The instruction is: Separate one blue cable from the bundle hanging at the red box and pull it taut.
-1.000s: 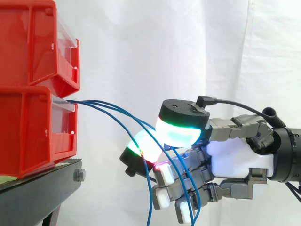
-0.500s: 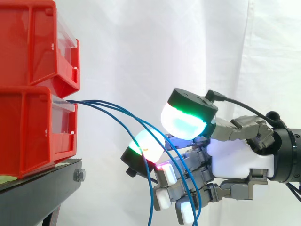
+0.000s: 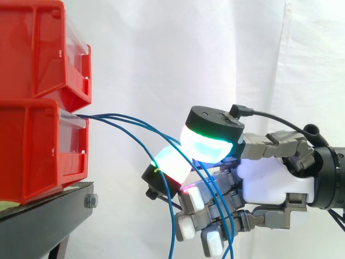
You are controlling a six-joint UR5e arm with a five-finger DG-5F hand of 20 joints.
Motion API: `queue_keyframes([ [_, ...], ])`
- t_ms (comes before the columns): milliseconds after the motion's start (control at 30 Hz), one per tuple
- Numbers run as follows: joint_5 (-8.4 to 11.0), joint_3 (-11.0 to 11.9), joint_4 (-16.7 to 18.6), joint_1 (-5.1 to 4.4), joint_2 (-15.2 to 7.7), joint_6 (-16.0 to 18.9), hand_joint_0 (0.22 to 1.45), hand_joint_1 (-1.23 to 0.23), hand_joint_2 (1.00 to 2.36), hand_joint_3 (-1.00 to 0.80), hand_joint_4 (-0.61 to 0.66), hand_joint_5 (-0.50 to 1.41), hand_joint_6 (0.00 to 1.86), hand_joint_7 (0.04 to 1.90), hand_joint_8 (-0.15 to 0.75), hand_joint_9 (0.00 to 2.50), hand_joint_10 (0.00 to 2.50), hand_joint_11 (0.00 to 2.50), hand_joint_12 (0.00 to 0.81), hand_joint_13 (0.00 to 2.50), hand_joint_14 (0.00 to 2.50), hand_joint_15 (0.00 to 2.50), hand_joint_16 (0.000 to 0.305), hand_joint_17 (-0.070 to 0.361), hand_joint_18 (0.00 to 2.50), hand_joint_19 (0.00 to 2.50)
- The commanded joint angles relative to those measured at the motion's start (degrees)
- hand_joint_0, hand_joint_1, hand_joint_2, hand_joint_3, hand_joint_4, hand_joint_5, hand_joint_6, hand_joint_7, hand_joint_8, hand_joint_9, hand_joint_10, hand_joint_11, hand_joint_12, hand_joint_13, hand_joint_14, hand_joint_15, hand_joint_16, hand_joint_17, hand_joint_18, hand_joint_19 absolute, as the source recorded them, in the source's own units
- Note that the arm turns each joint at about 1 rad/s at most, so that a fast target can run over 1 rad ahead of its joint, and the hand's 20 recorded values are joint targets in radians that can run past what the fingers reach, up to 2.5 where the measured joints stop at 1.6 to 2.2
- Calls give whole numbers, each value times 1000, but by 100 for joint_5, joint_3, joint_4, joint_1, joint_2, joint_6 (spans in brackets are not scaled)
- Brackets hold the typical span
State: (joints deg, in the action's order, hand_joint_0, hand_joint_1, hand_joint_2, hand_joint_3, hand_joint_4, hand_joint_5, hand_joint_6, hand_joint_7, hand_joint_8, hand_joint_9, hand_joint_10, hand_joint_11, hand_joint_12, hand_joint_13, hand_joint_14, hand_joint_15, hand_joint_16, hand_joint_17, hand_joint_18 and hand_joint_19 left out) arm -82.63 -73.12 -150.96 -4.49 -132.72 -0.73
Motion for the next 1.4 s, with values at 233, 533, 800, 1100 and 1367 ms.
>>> queue_keyframes([
  [233,1,-1,5,-8,0,3,723,-915,1008,-393,232,-196,881,1082,359,910,17,861,329,793,20,775,39,87,982,568],
  [533,-17,-1,-13,-8,0,3,819,-941,1002,-469,48,-187,892,1244,358,949,18,880,318,833,19,737,38,86,968,573],
  [800,-25,-1,5,-8,0,3,896,-879,1018,-229,112,-212,918,1213,345,919,18,870,342,872,19,788,40,89,892,738],
  [1100,-25,-1,5,-8,0,3,723,-884,1000,-500,199,-207,887,1134,356,895,19,876,352,902,21,758,40,90,1041,575],
  [1367,-25,-1,5,-8,0,3,615,-651,1000,-500,147,-157,842,1188,363,972,18,851,332,895,20,731,39,87,1043,618],
])
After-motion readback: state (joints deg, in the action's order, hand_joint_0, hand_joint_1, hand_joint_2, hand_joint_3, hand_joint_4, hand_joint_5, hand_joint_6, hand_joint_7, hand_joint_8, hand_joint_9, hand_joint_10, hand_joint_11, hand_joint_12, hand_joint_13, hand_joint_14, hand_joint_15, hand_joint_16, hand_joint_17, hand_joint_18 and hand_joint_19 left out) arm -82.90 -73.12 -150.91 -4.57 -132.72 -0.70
